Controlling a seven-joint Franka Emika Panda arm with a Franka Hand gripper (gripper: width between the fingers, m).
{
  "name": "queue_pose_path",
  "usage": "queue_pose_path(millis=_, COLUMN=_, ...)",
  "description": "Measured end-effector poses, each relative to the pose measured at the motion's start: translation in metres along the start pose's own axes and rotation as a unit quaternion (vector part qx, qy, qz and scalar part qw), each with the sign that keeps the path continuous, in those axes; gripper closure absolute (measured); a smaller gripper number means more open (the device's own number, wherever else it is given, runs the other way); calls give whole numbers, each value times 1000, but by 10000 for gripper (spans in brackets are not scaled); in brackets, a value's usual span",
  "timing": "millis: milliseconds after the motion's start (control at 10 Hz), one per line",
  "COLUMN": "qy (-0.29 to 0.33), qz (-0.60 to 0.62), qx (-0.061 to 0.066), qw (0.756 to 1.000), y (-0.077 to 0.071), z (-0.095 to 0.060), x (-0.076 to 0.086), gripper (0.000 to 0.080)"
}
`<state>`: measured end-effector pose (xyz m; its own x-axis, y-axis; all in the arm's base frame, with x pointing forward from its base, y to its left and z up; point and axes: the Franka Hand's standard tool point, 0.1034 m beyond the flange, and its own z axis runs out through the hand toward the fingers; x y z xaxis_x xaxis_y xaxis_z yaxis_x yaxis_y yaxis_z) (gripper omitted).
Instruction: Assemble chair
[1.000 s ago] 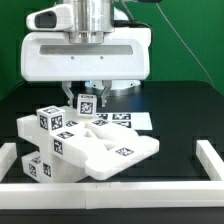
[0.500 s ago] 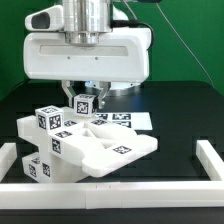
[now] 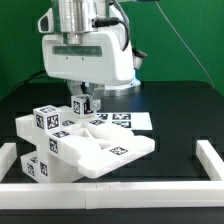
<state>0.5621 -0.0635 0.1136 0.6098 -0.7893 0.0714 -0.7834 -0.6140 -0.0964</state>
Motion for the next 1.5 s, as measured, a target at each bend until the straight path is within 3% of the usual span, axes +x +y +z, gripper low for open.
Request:
queue_pose_path(millis=200, qy=0, qz=-111, qx=-2, qw=994, y=1, z=0, x=1, gripper=265)
queue_pose_path(millis=300, qy=0, qz=-199, qx=-2, qw=980, y=4, z=-1, x=5, gripper=265)
queue_pose_path(millis=400, qy=-1, qz=-290, qx=-5, qw=957, y=4, z=0, x=4, gripper=174)
queue_pose_path(millis=700, qy=-1, qz=-422, qx=-8, qw=907, y=5, z=0, x=4, gripper=151)
queue_pose_path(millis=900, qy=3, qz=-539, qx=-18, qw=842, y=1, z=-1, x=4, gripper=150)
queue_pose_path(millis=1000, qy=3, qz=-525, qx=-18, qw=851, y=2, z=-1, x=4, gripper=150)
queue_pose_path(millis=1100, qy=3, qz=-525, qx=-18, qw=851, y=2, z=-1, x=4, gripper=231)
queue_pose_path(millis=1200, qy=3, qz=-524, qx=-18, qw=851, y=2, z=-1, x=4, gripper=367)
queue_pose_path(millis=1300, qy=3, qz=-487, qx=-18, qw=873, y=2, z=0, x=4, gripper=367)
queue_pose_path(millis=1400, qy=4, qz=-437, qx=-17, qw=899, y=2, z=0, x=4, gripper=519)
queue_pose_path(millis=1500, qy=4, qz=-412, qx=-17, qw=911, y=2, z=0, x=4, gripper=518)
